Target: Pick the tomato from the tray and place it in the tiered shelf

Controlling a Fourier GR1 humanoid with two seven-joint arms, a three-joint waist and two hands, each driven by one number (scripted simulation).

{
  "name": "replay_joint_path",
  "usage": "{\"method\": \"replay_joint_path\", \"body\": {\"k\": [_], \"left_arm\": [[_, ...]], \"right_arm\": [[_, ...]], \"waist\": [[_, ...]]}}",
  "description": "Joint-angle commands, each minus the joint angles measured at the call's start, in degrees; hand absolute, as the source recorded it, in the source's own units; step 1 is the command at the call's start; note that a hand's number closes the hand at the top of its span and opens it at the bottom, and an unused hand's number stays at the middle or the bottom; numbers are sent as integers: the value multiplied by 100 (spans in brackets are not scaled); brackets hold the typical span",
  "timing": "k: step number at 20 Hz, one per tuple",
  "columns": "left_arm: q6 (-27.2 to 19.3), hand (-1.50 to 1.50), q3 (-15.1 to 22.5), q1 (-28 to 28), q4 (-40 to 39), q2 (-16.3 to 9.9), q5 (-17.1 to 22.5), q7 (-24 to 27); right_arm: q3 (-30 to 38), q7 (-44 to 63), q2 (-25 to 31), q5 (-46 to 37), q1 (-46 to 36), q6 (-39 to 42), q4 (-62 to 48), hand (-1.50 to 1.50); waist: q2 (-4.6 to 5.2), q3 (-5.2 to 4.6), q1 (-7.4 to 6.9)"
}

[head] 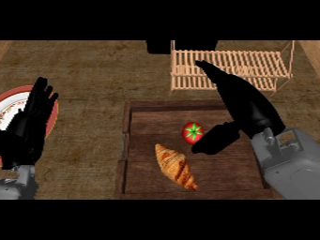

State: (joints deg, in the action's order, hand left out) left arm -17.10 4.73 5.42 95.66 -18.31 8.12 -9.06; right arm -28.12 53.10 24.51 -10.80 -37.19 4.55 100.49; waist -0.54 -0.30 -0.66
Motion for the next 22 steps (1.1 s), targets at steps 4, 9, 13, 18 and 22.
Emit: {"method": "replay_joint_path", "body": {"k": [4,9,13,18,22], "left_arm": [[168,0,-32,27,114,-66,47,-180],[-7,0,-71,187,-66,108,-71,-104],[151,0,-101,-129,-89,84,-39,182],[240,0,-210,-73,-184,93,12,293],[-42,0,-171,258,-106,227,-210,-96]], "right_arm": [[-729,1795,-886,-604,-1013,441,-810,-150],[-933,2075,-954,-816,-1183,832,-1105,-150],[-1351,2184,-968,-1120,-1025,995,-1543,-150],[-1388,2028,-810,-1283,-605,936,-1774,-150],[-1131,1779,-879,-1448,-509,964,-1657,-150]], "waist": [[48,19,-53],[47,21,37],[37,17,35],[42,24,97],[44,30,103]]}}
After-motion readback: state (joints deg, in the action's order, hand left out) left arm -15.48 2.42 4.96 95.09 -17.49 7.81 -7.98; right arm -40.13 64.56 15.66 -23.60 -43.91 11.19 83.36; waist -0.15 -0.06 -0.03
